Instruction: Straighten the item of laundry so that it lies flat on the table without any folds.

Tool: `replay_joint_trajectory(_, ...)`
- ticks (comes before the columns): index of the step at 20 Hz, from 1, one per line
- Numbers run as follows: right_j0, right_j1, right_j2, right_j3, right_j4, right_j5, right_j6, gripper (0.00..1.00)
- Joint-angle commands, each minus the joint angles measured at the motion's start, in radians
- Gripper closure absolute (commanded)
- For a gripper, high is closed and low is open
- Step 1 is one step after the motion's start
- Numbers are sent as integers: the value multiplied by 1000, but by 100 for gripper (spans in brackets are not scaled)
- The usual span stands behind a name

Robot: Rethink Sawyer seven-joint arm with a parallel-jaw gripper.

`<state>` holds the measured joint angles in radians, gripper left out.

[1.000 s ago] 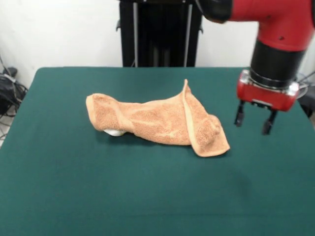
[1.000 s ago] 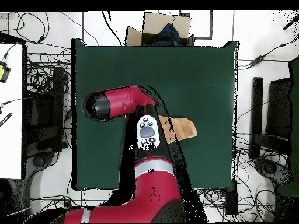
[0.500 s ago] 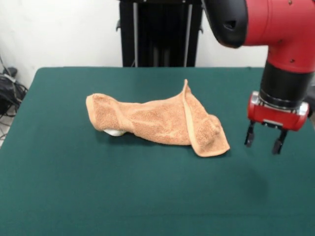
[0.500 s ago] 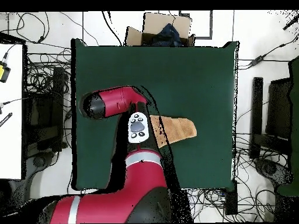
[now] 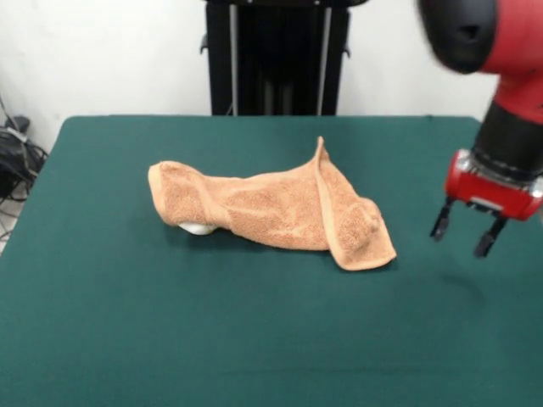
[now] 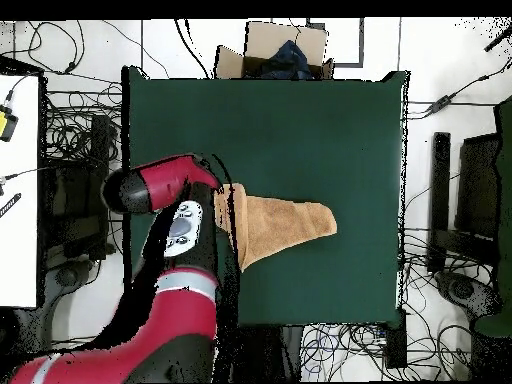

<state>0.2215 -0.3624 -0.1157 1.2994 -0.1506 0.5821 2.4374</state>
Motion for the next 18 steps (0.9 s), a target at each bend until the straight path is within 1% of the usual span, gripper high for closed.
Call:
replay_joint_trajectory(1, 210, 52, -241, -76, 186, 271, 641, 0)
replay_joint_trajectory(2, 243, 73, -274, -100, 225, 317, 724, 0)
replay_joint_trajectory(3, 263, 85, -293, -109, 244, 332, 759, 0)
replay_joint_trajectory(4, 290, 114, -332, -144, 253, 362, 806, 0)
replay_joint_trajectory(6, 316, 158, -370, -186, 274, 402, 868, 0)
replay_joint_trajectory(9, 328, 205, -398, -223, 275, 408, 908, 0)
replay_joint_trajectory(11, 313, 210, -383, -217, 264, 374, 888, 0)
replay_joint_trajectory(13, 254, 178, -298, -164, 243, 258, 758, 0)
replay_joint_trajectory(14, 187, 140, -207, -108, 214, 130, 602, 0)
replay_joint_trajectory(15, 149, 122, -157, -83, 203, 90, 531, 0)
replay_joint_trajectory(16, 63, 85, -42, -21, 198, 0, 387, 0)
replay_joint_trajectory(17, 36, 77, -10, -5, 189, -28, 350, 0)
replay_joint_trajectory(18, -12, 61, 49, 28, 174, -79, 287, 0)
